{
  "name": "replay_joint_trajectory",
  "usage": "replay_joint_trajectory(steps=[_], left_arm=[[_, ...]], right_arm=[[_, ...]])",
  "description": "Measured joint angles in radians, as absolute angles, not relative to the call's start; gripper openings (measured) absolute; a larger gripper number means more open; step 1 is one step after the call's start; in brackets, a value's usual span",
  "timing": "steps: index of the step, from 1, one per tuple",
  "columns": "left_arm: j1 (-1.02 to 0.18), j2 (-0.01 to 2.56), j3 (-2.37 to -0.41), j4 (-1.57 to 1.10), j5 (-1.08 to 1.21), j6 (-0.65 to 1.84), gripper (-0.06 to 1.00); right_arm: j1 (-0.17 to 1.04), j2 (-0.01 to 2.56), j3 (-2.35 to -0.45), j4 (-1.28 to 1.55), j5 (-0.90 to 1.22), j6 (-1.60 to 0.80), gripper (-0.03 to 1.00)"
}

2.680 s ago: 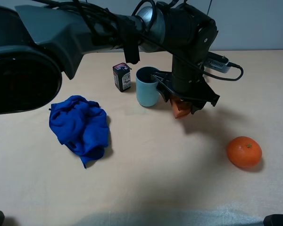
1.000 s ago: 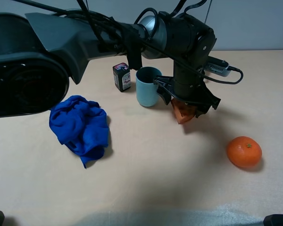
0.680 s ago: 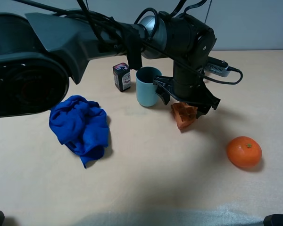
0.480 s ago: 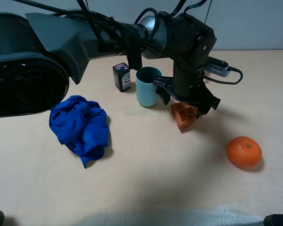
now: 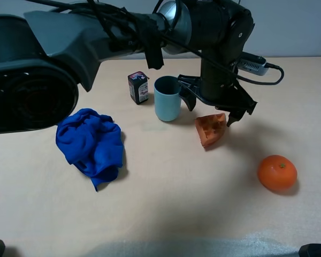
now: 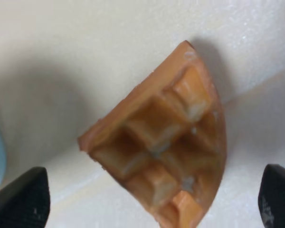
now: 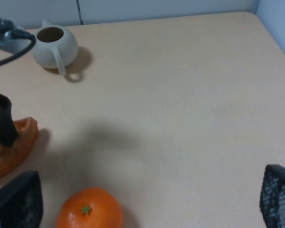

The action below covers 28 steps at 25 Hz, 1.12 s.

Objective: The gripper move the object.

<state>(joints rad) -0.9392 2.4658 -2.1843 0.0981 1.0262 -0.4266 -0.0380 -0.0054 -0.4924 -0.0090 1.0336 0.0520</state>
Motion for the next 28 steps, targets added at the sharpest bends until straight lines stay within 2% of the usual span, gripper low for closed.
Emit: replay_joint_trajectory(steps=[7,14,28], left_arm=[[-0.939,2.466,-2.304,0.097,1.158,-0.400,0.88],[-0.939,2.464,-2.424,0.076,1.160,-0.356,0.88],[-0.939,2.347,-2.430,0.052,1.161,-0.278,0.88]], right_arm=[[-0.038,-0.005,-0.492,-0.009,1.034,0.052,0.69],[-0.038,-0.005,-0.492,-0.009,1.034,0.052,0.69],[-0.038,-0.005,-0.492,-0.009,1.034,0.052,0.69]])
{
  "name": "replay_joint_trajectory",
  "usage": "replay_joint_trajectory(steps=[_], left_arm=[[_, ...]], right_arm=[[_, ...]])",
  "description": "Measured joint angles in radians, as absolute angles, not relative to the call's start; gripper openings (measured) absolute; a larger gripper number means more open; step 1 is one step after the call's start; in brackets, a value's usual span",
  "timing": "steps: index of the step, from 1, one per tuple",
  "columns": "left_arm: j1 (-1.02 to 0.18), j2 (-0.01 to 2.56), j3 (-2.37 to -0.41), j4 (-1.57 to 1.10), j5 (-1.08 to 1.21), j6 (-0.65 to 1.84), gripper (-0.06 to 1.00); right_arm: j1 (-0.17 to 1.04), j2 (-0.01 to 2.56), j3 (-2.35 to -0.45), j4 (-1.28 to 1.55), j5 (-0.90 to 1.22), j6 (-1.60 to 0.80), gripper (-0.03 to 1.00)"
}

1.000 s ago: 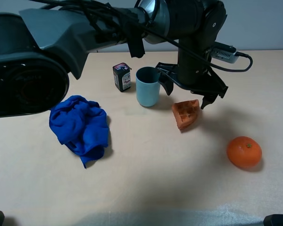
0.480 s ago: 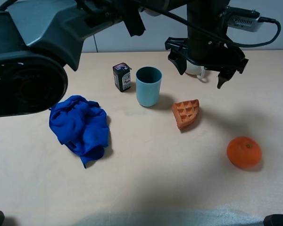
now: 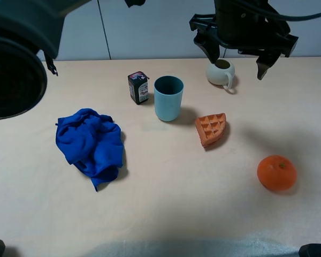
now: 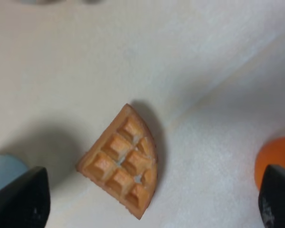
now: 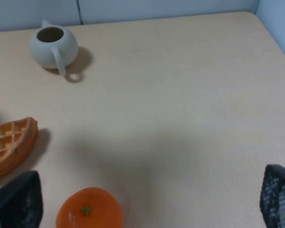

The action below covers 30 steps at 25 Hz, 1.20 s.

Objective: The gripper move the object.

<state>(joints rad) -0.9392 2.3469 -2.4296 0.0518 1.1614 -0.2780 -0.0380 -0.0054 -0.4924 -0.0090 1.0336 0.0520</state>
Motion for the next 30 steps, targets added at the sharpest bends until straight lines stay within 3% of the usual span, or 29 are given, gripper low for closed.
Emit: replay_joint_trajectory(steps=[7,30], left_arm=[[-0.930,2.269,-2.394,0.064,1.161,-0.247,0.88],[-0.842,1.651,-1.691,0.160,1.161,-0.057,0.88]], right_arm=[[-0.038,-0.005,-0.492,-0.009,1.034,0.052,0.69],[-0.038,-0.005,-0.492,-0.009,1.034,0.052,0.69]])
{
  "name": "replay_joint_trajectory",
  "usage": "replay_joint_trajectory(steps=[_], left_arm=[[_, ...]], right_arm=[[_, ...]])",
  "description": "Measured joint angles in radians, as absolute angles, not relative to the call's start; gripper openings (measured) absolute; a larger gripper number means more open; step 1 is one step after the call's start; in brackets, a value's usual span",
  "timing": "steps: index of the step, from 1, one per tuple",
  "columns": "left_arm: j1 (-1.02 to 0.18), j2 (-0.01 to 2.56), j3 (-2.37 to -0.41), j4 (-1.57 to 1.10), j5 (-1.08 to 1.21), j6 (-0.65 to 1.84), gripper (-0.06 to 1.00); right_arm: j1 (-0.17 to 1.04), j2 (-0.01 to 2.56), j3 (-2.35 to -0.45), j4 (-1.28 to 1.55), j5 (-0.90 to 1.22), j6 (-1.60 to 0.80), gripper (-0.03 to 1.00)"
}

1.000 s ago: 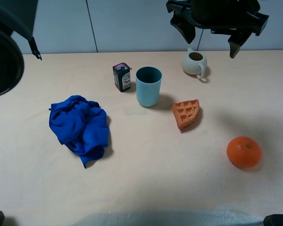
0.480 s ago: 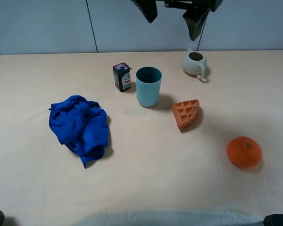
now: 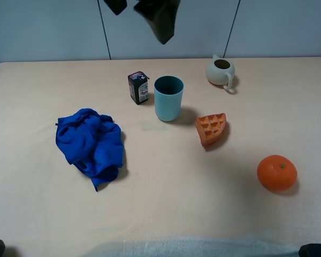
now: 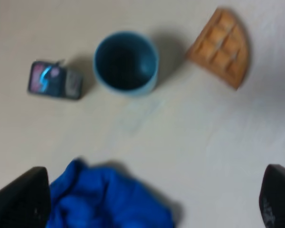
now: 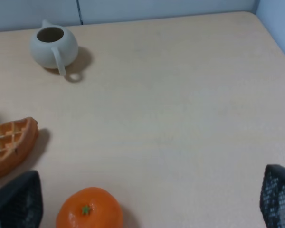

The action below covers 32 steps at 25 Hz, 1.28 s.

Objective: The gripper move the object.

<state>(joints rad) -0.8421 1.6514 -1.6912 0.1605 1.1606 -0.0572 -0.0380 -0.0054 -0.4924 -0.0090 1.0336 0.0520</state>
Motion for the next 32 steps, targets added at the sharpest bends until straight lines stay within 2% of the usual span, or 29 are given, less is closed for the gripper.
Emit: replay_joint_trajectory(steps=[20,26,32], left_arm=[[-0.842,0.953,-1.074,0.197,1.161,0.056,0.88],[-0.842,0.766,-0.947,0.153,1.162,0.055,0.88],[-0.742,0.618,-0.855,0.129,1.163,0.015,0.88]], right_arm=[[-0.038,-0.005,-0.492,-0.009,1.034,0.052,0.69],[-0.038,-0.005,-0.492,-0.009,1.034,0.052,0.69],[-0.038,-0.005,-0.492,-0.009,1.034,0.052,0.69]])
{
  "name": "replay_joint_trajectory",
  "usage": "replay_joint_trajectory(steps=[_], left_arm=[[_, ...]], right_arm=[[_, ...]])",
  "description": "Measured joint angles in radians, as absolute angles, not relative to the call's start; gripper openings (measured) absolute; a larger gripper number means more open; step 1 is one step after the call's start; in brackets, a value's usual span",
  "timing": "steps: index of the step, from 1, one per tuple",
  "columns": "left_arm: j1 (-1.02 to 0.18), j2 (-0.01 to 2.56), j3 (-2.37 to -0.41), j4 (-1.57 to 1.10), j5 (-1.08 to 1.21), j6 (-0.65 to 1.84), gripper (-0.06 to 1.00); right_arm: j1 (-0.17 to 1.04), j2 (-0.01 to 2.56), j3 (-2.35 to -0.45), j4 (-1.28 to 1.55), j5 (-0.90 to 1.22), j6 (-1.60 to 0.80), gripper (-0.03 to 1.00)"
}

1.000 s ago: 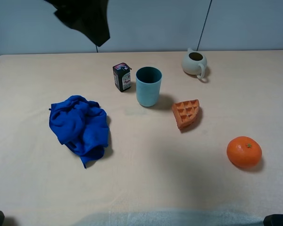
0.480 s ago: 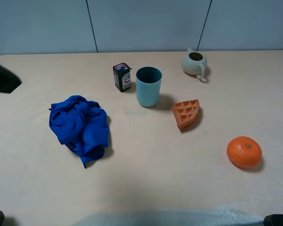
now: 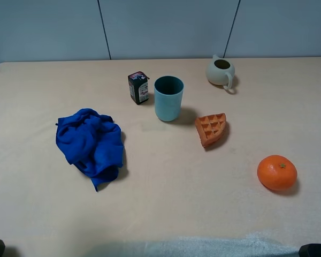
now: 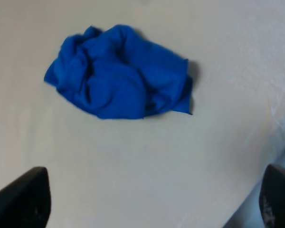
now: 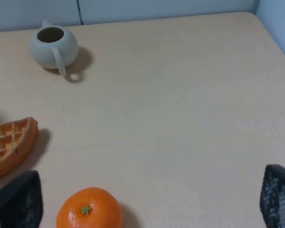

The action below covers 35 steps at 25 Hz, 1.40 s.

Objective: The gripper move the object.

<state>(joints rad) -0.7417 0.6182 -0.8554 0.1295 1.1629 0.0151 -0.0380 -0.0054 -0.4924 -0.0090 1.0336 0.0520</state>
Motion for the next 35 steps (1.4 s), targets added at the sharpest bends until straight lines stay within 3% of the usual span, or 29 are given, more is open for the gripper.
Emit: replay_joint_trajectory(steps=[11,18,28,35], left_arm=[[-0.389,0.431,-0.728,0.120,1.158,0.011,0.88],[-0.223,0.306,-0.620,0.094,1.079,0.012,0.88],[-0.075,0.159,-0.510,0.028,1.059,0.013,0.88],[-0.059,0.047,-0.491,0.015,1.061,0.013,0.88]], right_arm=[[-0.038,-0.005,-0.492,-0.009,1.034,0.052,0.69],[-0.038,-0.005,-0.492,-0.009,1.034,0.052,0.69],[-0.038,-0.005,-0.492,-0.009,1.034,0.052,0.69],[-0.038,-0.005,-0.492,-0.009,1.034,0.052,0.69]])
